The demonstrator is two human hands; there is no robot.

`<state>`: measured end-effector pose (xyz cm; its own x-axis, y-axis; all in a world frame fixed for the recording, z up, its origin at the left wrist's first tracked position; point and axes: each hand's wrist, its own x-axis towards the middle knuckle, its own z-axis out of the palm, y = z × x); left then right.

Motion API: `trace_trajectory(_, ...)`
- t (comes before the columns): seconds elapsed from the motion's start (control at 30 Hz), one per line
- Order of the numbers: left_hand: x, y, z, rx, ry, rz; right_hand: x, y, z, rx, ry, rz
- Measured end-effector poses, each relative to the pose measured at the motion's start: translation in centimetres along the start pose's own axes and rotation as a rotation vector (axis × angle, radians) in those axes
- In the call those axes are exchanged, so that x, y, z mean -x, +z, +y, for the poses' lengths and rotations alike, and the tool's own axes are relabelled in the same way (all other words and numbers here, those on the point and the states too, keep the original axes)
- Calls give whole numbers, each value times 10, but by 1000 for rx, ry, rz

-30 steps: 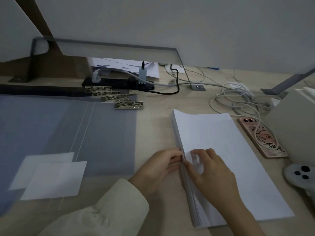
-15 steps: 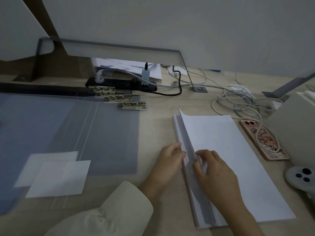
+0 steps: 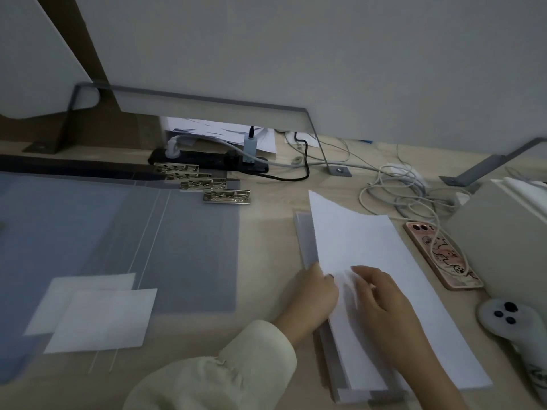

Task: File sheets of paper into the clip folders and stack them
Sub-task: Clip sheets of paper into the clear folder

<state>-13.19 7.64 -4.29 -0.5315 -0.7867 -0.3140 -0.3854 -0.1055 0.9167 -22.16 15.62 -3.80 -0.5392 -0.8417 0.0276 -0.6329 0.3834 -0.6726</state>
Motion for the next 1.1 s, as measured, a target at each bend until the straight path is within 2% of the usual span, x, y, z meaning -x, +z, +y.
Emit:
trace_trajectory(0.17,20,-56,8,109,119,34,-11,-27,-2,-44,77,170)
trace_trajectory(0.37,52,-141,-9,182,80,94,-22,-4,-46,-369,216,43)
trace_trajectory(0.47,68,-172,-32,215,13,161,-22,27,-72,-353,188,-14)
trace_trajectory(0.57,69,-191,-60,111,-21,306,-25,59,-89,-314,176,-72)
trace_trajectory(0.67,65,-200,-78,-24,15,406,-29,87,-87,-254,175,-111)
trace_trajectory(0.8,61,-201,-97,-479,67,451,-25,103,-83,-174,173,-115)
trace_trajectory(0.87,57,-203,-106,-624,110,456,-21,101,-86,-50,124,-106)
trace_trajectory(0.93,53,-203,-113,-678,159,458,-18,94,-88,92,51,-118)
trace_trajectory(1.03,47,-204,-119,-714,202,475,-12,60,-107,468,-65,-238)
trace_trajectory(1.1,44,-203,-122,-740,196,478,-5,30,-134,513,-105,-301)
